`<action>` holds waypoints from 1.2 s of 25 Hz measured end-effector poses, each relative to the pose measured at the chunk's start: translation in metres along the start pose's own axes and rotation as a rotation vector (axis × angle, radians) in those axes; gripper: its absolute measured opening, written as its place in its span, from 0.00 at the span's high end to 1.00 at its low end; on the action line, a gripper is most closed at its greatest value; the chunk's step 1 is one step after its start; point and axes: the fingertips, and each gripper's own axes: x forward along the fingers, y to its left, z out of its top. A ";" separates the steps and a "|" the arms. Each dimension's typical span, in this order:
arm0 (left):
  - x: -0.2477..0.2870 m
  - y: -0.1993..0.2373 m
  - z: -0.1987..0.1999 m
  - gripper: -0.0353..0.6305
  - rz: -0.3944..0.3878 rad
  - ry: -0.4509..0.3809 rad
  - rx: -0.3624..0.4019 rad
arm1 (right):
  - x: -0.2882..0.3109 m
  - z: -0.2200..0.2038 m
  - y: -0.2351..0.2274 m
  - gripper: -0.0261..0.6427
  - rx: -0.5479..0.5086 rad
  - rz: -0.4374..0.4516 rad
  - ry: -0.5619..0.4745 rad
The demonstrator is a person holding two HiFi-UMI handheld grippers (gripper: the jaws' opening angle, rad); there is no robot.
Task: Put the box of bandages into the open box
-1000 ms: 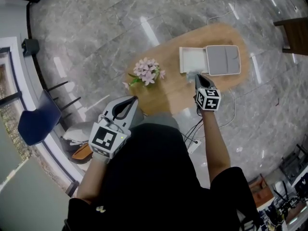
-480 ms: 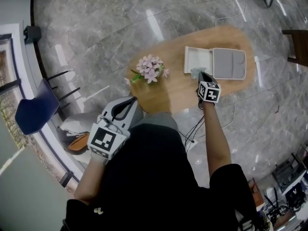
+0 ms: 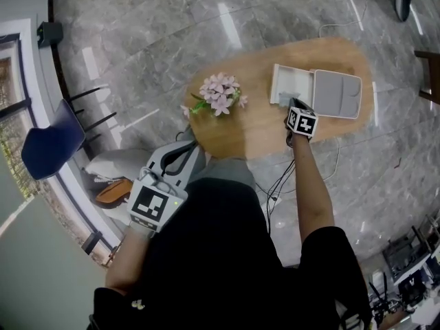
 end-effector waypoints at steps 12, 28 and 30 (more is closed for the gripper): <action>0.002 0.006 -0.012 0.93 0.015 0.035 -0.043 | 0.043 -0.021 -0.009 0.94 -0.010 -0.031 0.102; -0.001 0.012 -0.025 0.93 0.013 0.067 -0.067 | 0.065 -0.025 -0.017 0.88 0.148 -0.047 0.101; -0.002 0.012 -0.027 0.93 0.000 0.061 -0.030 | 0.064 -0.027 -0.015 0.85 0.159 -0.048 0.103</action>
